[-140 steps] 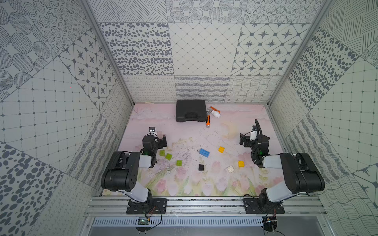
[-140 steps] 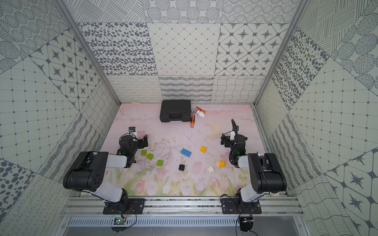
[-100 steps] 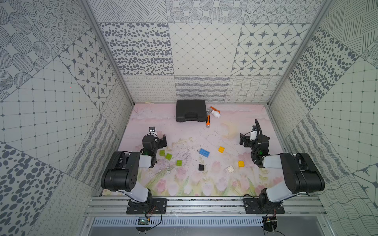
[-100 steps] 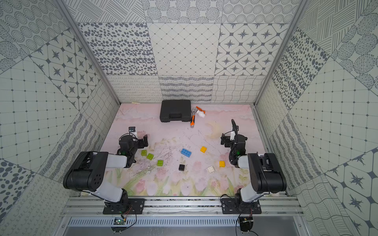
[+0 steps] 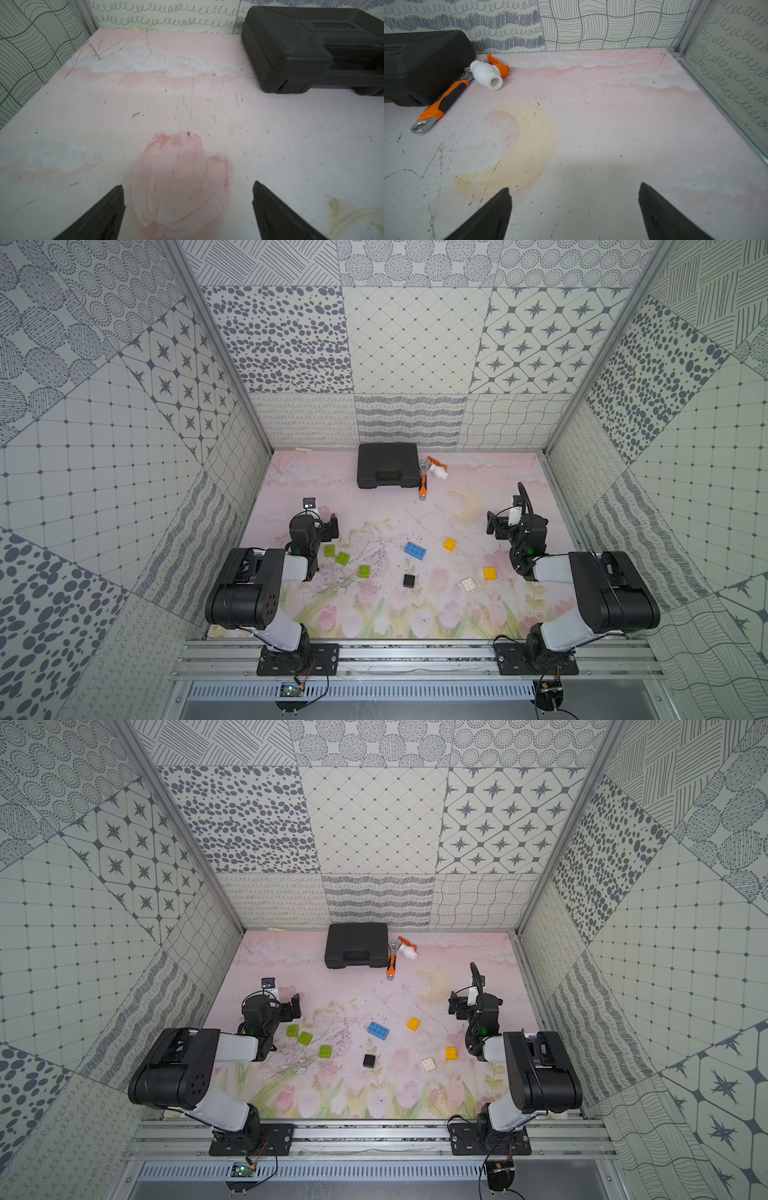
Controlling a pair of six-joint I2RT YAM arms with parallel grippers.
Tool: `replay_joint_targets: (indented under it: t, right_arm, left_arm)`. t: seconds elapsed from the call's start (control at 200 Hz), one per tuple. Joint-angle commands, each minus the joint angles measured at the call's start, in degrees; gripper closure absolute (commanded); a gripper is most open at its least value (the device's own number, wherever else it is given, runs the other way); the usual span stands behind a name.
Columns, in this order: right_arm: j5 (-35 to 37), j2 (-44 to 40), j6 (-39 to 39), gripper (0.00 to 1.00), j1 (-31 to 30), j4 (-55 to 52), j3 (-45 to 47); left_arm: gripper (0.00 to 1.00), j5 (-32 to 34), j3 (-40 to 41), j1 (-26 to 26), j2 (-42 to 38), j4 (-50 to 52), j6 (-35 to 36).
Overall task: Assemble the number 4 with lego
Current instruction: Pick up the lego brick from the center of the board.
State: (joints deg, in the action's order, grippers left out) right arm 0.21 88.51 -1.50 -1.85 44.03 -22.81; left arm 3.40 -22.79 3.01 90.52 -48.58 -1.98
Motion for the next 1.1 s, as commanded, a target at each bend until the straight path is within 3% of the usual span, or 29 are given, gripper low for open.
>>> replay_joint_targets:
  t: [0.0, 0.135, 0.18, 0.25, 0.315, 0.37, 0.425, 0.475, 0.535, 0.59, 0.67, 0.75, 0.791, 0.931, 1.016, 1.096]
  right_arm:
    - [-0.40, 0.51, 0.18, 0.01, -0.05, 3.34, -1.05]
    - [-0.15, 0.57, 0.22, 0.01, -0.06, 3.44, -1.00]
    - [4.39, -0.83, -1.58, 0.01, -0.17, 3.56, -1.50]
    - [11.40, -9.95, -4.61, 0.01, -0.43, -13.62, -6.31]
    - [14.84, -19.47, -11.49, 0.01, -0.44, -30.13, -12.62]
    - [13.30, -26.05, -18.91, 0.01, -0.44, -43.19, -17.32]
    - [9.26, -31.61, -28.41, 0.01, -0.48, -48.93, -16.72]
    - [8.92, -35.19, -40.66, 0.01, -0.12, -47.81, -11.09]
    - [1.78, -35.99, -44.34, 0.01, 1.40, -48.23, -8.49]
    - [0.26, -33.25, -43.88, 0.01, 0.51, -57.52, -12.63]
    - [5.82, -27.16, -42.64, 0.01, -4.39, -74.10, -21.18]
    - [13.94, -21.76, -44.22, 0.01, -10.16, -88.43, -28.35]
    - [14.19, -19.82, -44.20, 0.01, -11.99, -93.48, -30.44]
    - [6.24, -22.81, -41.14, 0.01, -16.91, -92.91, -25.82]
    - [7.94, -25.95, -42.45, 0.01, -18.82, -95.70, -23.32]
    - [8.71, -26.39, -42.04, 0.08, -19.16, -97.39, -21.62]
  left_arm:
    - [0.01, -0.23, -0.53, -0.09, 0.20, -1.85, 0.07]
    - [0.01, 0.27, -0.73, -0.62, 0.02, -1.64, -0.23]
    - [0.01, 3.11, -1.79, -0.48, -2.80, 2.67, -1.30]
    - [0.01, 8.50, -7.60, -0.49, -9.15, 17.78, -3.96]
    - [0.01, 19.65, -12.77, 0.70, -13.65, 26.34, -6.80]
    - [0.01, 25.82, -17.03, 0.95, -17.93, 35.13, -13.13]
    - [0.05, 28.97, -21.61, 1.01, -22.32, 46.76, -22.32]
    - [0.07, 26.97, -22.63, 1.21, -26.30, 52.44, -29.50]
    - [0.10, 21.00, -21.74, 2.40, -29.95, 53.86, -32.26]
    - [0.11, 19.37, -21.81, 5.36, -31.41, 56.90, -33.72]
    - [0.09, 17.62, -22.94, 12.12, -30.80, 61.97, -33.62]
    - [0.03, 17.13, -24.37, 21.87, -27.50, 65.94, -32.72]
    - [0.03, 16.93, -25.49, 27.05, -25.35, 67.36, -31.92]
    - [0.06, 13.37, -27.49, 38.73, -19.53, 68.37, -34.31]
    - [0.07, 11.10, -27.08, 42.04, -17.27, 65.78, -36.94]
    - [0.10, 10.03, -27.14, 43.81, -15.21, 64.61, -39.21]
